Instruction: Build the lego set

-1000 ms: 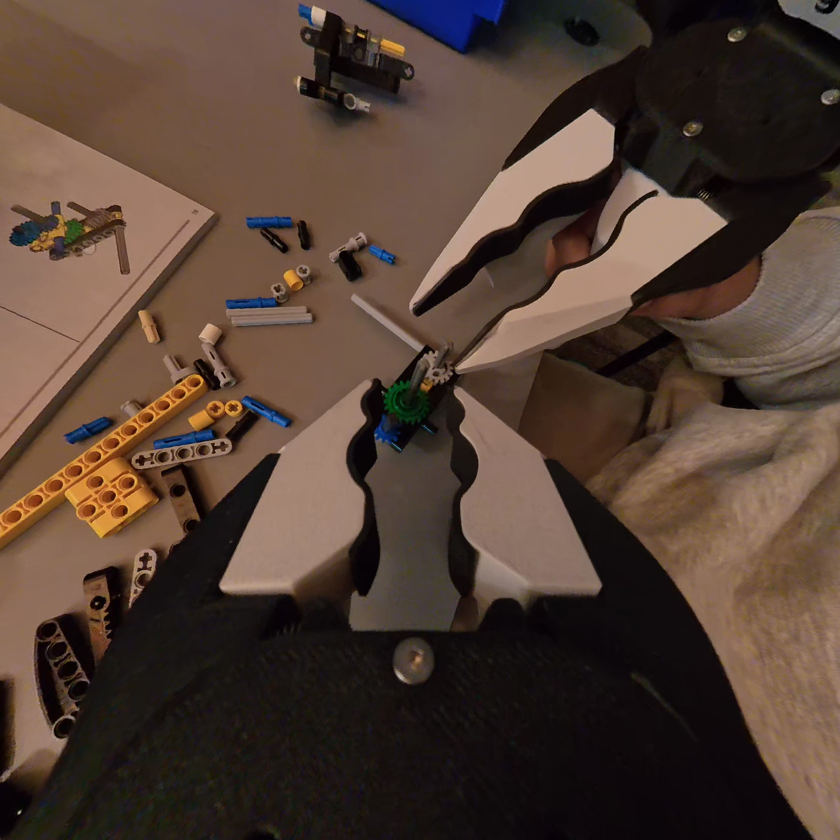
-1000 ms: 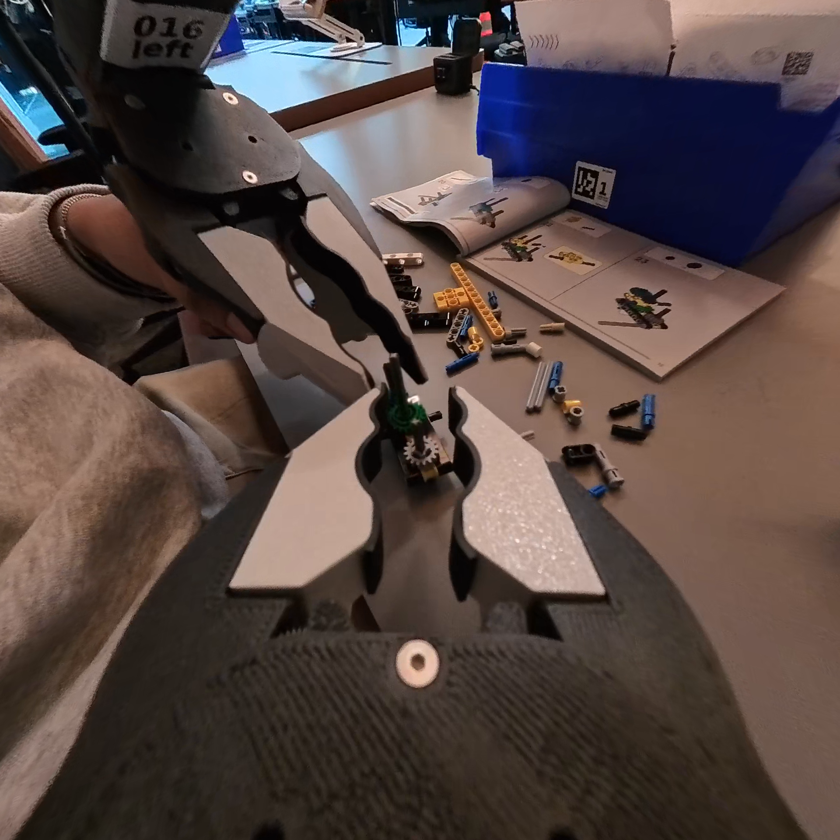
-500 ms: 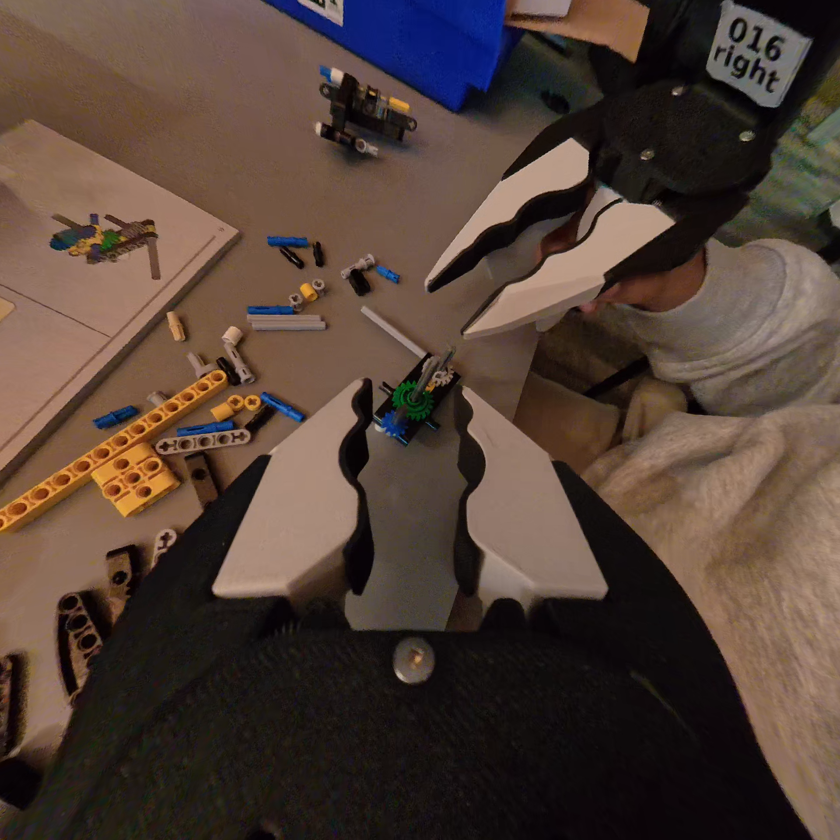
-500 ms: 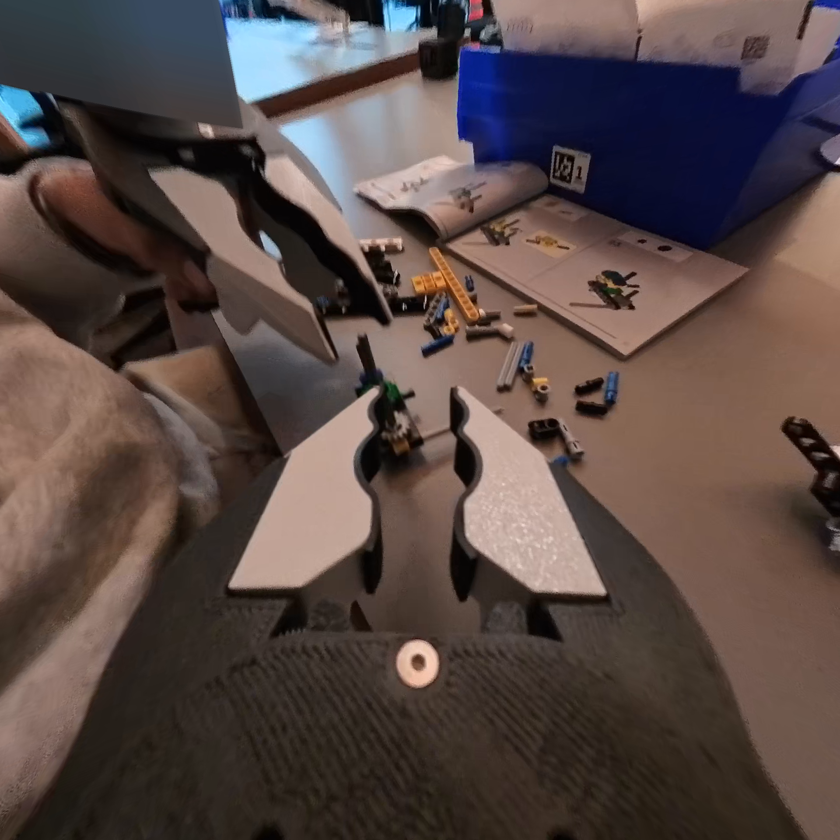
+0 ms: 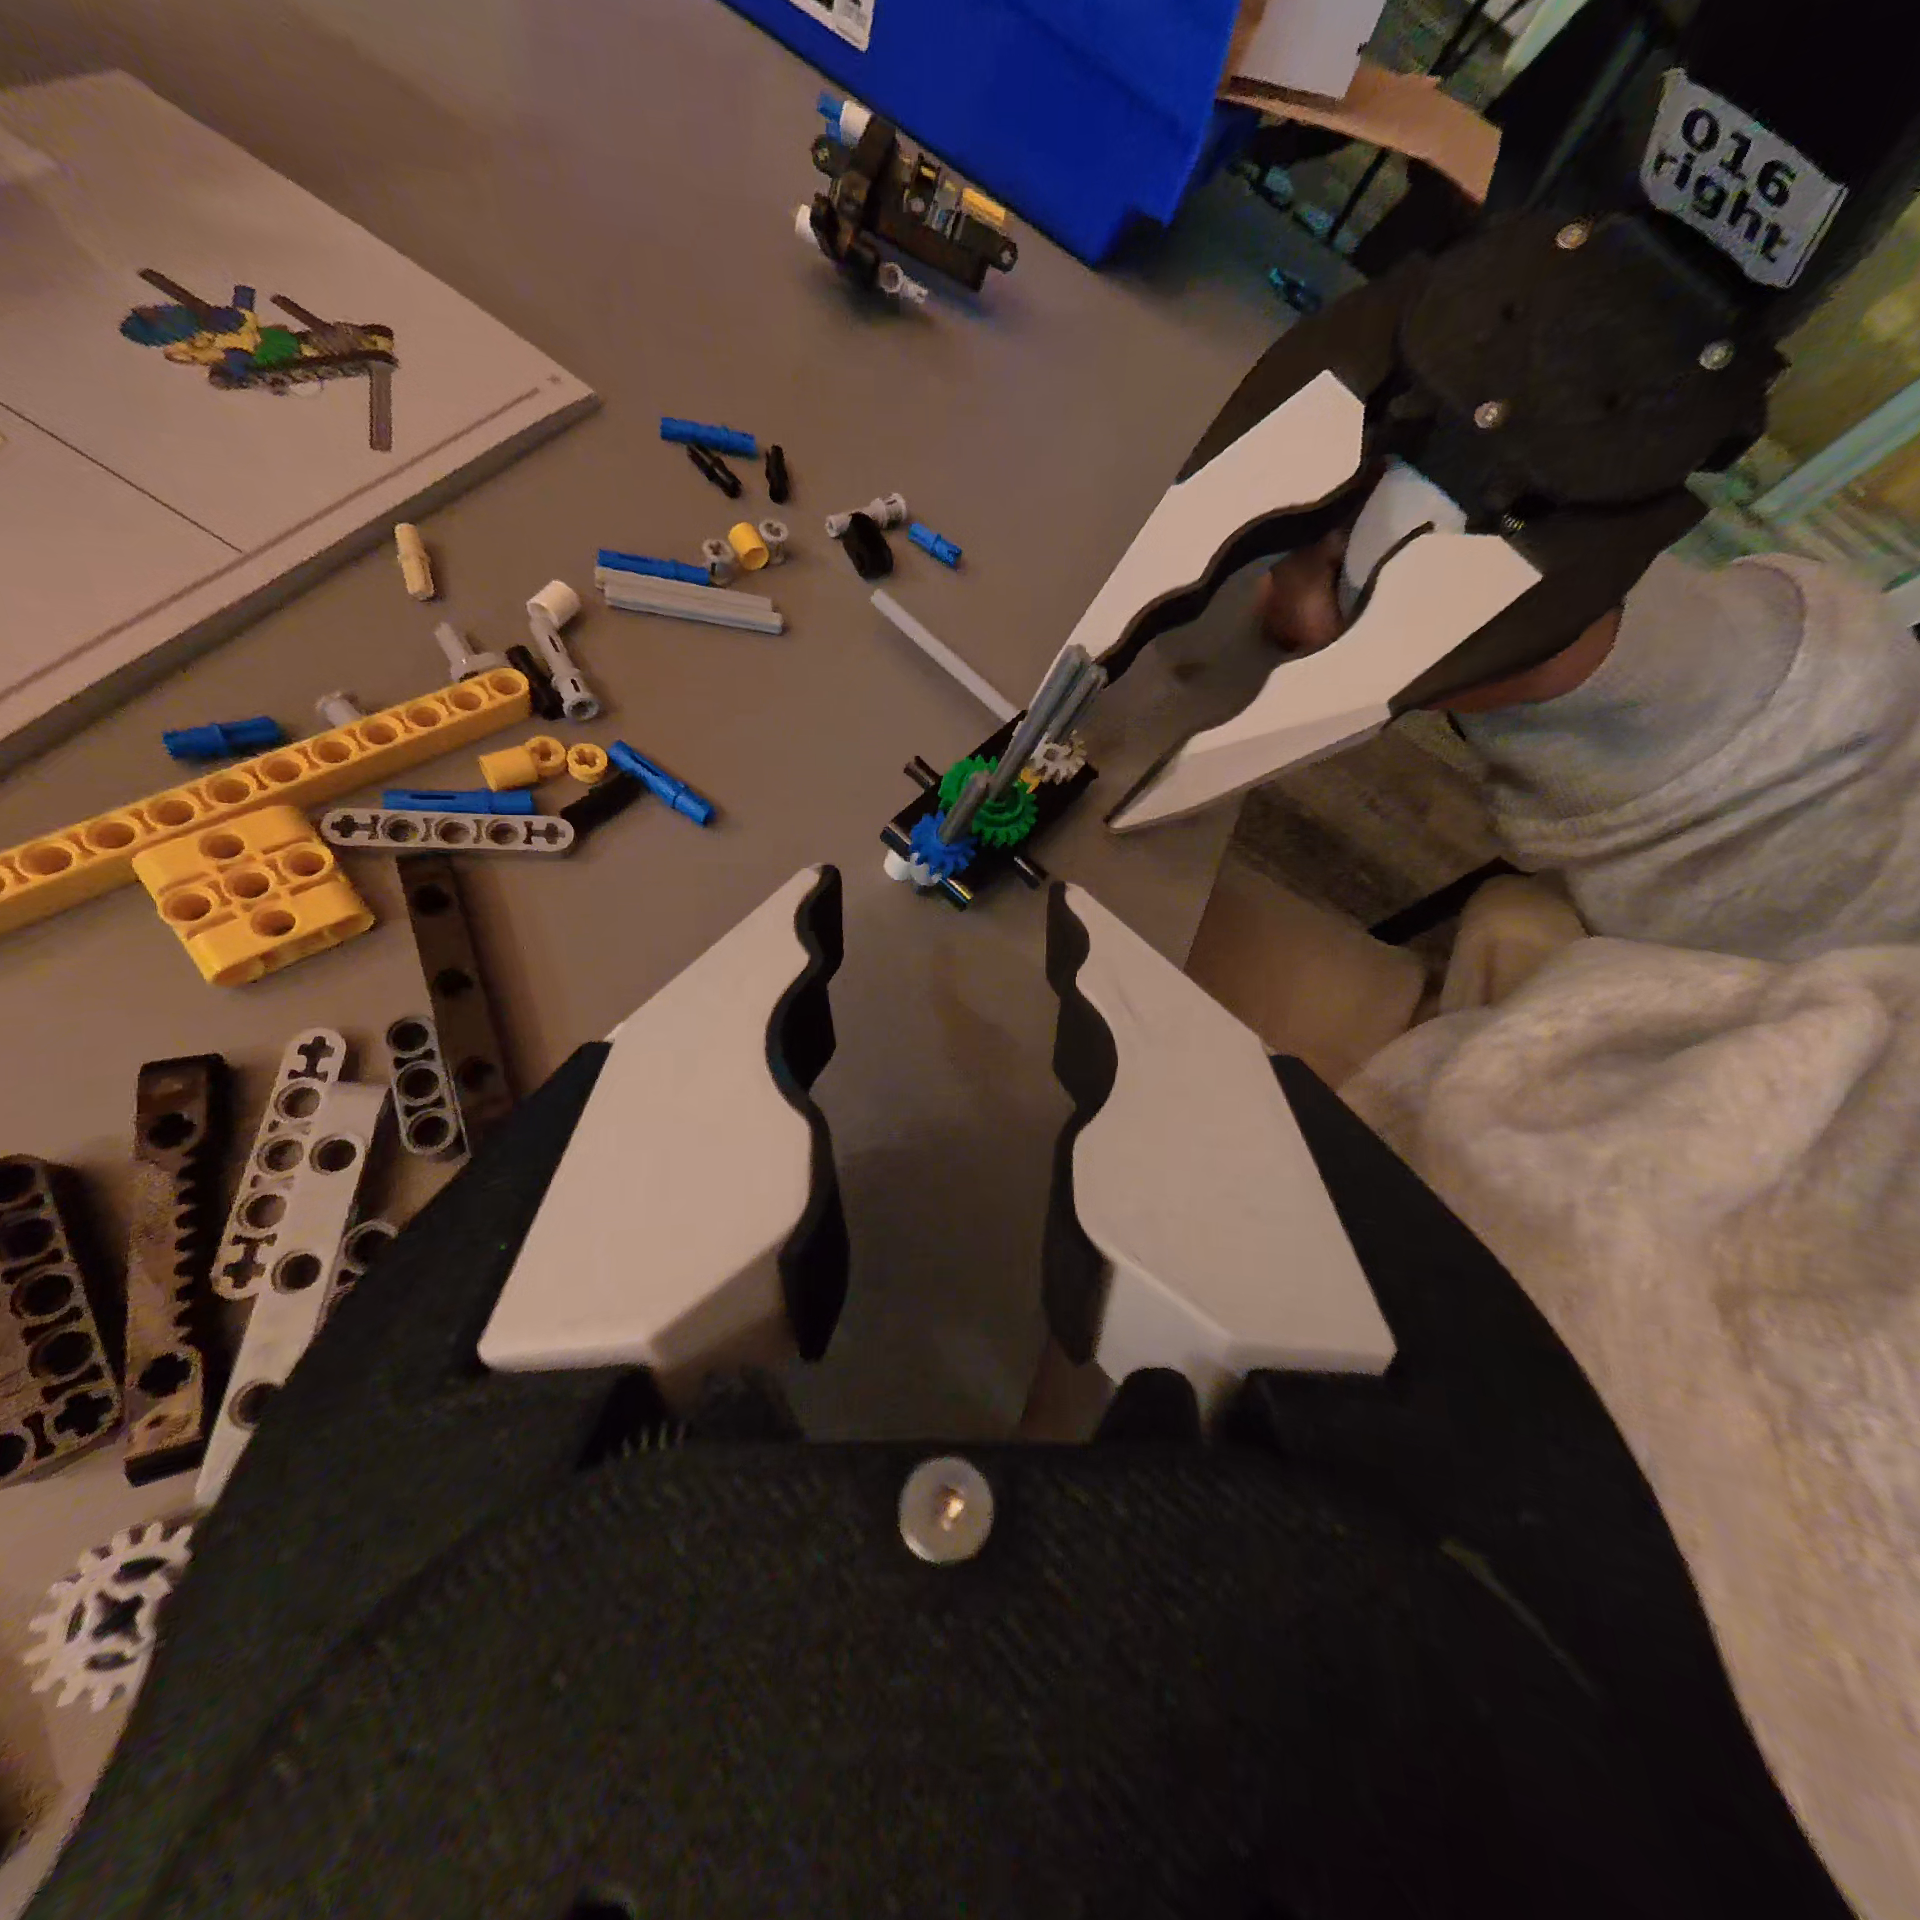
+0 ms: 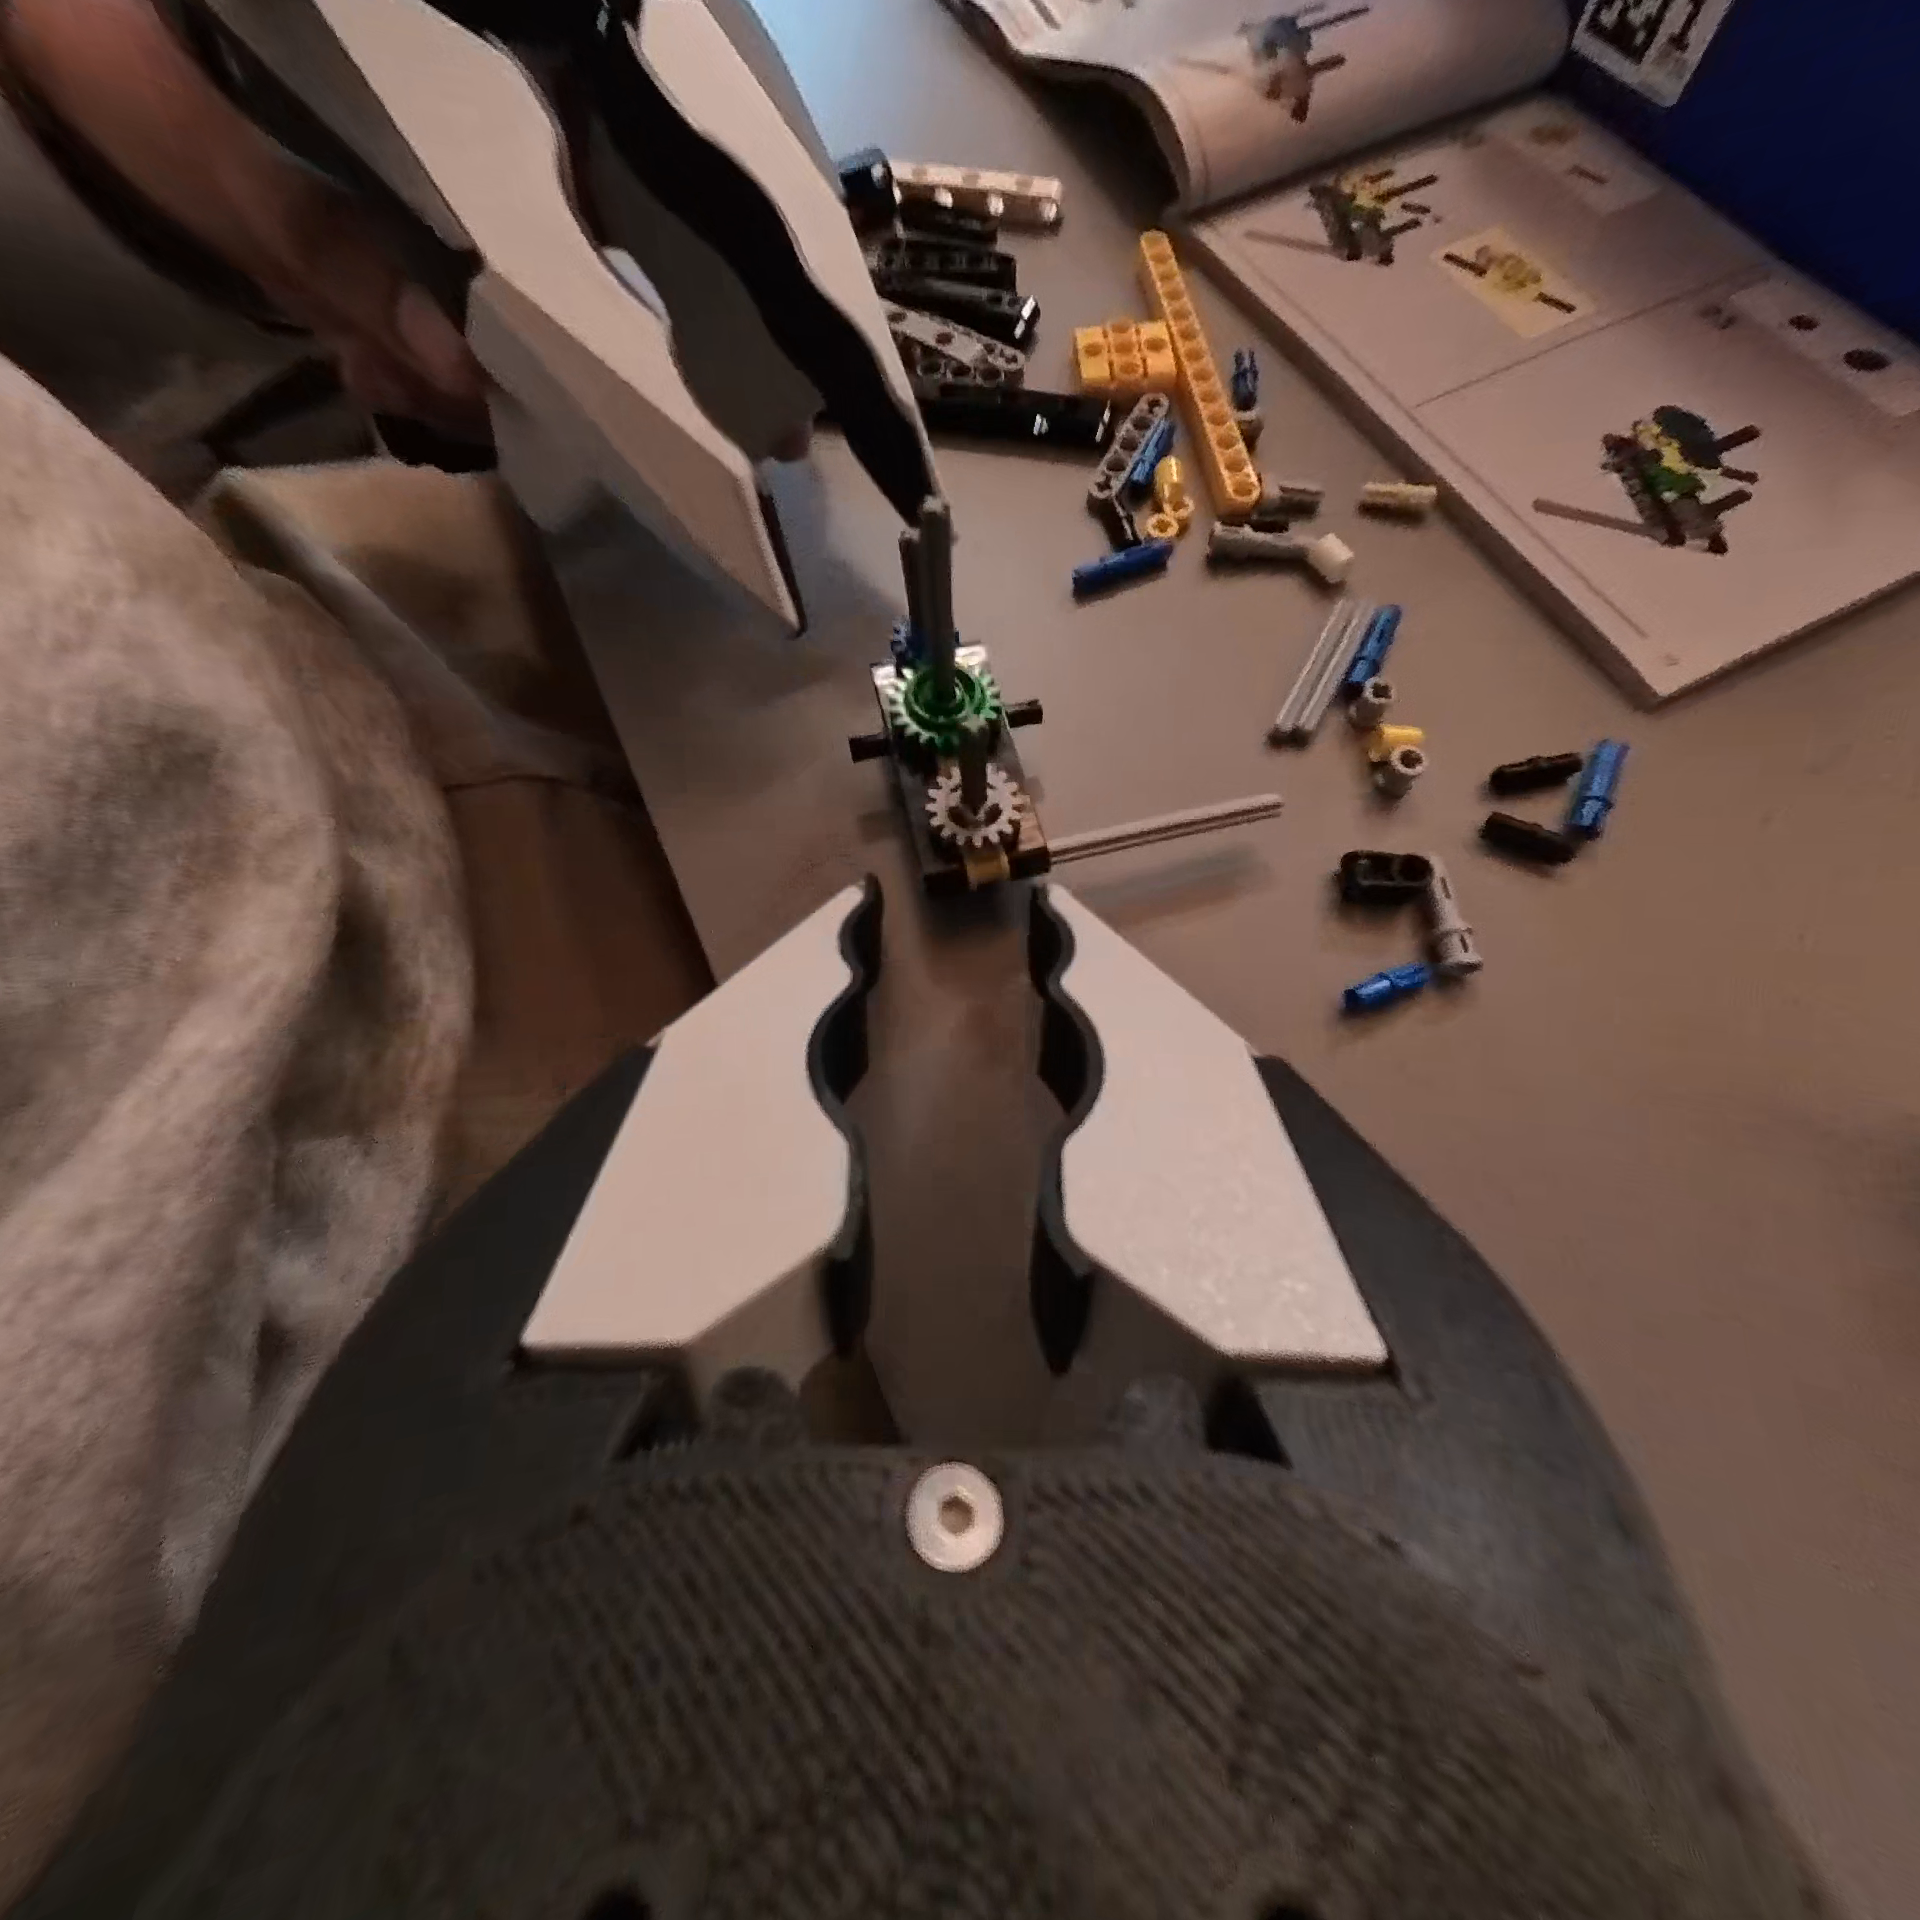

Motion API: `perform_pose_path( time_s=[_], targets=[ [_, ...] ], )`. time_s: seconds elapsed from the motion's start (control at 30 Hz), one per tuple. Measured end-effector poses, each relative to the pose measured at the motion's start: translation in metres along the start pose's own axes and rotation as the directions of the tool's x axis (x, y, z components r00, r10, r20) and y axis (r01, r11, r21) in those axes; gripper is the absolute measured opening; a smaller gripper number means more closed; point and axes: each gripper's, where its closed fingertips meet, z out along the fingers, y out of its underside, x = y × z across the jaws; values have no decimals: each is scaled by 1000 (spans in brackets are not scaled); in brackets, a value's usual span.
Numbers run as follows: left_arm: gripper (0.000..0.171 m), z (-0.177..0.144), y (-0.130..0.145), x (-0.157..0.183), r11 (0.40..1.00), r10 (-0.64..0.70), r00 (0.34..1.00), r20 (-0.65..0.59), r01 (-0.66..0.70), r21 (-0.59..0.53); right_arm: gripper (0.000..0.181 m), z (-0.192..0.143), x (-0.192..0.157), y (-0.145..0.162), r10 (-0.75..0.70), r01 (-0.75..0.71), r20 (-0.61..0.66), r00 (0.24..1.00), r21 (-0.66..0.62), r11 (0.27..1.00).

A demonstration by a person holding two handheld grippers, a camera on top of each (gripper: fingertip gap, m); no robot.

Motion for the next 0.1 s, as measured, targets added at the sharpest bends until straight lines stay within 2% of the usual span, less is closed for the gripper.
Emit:
perform_pose_path(
  time_s=[0.1],
  targets=[
    [37,1,-2,4,1000,-6,1000,-23,6,16,22,3,3,5,-13,12,-34,999,-36,999]
  ],
)
